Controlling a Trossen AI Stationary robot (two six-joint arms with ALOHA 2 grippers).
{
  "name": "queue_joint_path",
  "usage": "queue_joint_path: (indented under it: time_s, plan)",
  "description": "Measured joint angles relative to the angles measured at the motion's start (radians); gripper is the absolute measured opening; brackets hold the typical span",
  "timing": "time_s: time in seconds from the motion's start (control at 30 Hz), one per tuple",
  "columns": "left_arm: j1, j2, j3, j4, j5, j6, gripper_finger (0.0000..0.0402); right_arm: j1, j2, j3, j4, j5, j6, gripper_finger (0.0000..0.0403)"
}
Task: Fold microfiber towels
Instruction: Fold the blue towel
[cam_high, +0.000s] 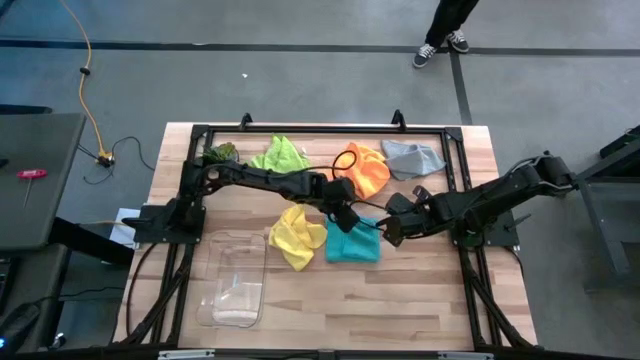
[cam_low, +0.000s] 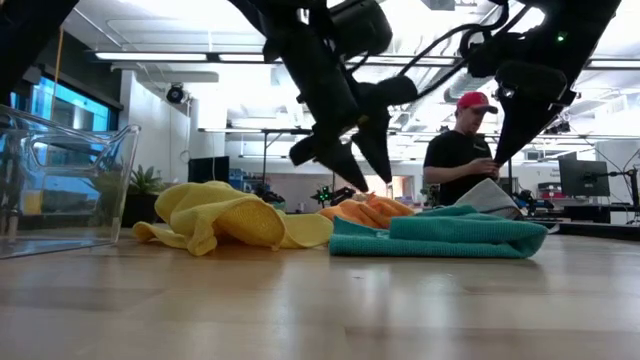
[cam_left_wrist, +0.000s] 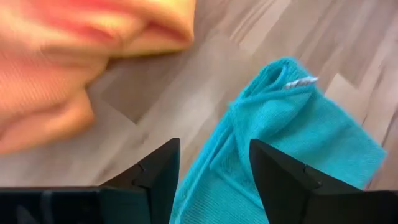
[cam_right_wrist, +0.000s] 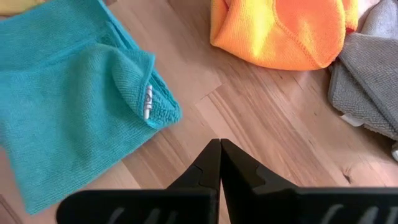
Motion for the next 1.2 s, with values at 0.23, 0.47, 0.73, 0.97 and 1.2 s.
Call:
queue_joint_path:
  time_s: [0.23,0.47,0.73,0.97,1.2]
  plan:
    - [0.006,0.007,0.0,0.028,0.115,0.005,0.0169,0.0,-0.001,0.0,0.017,-0.009,0.005,0.0]
    - [-0.005,-0.02,0.0,0.057,0.108,0.085,0.0149,-0.012,-0.001,-0.021,0.191,-0.04,-0.022,0.0]
    - [0.005,-0.125,-0.048,0.18,0.127,0.203,0.0139,-0.088,-0.128,-0.334,0.646,-0.293,0.063,0.0]
    - [-0.122,-0.152,-0.214,0.482,0.131,0.2,0.0077,-0.091,-0.272,-0.473,0.735,-0.298,0.157,0.0]
    - [-0.241,0.014,-0.162,0.646,0.048,0.127,0.0009,-0.174,-0.242,-0.514,0.773,-0.48,0.064,0.0]
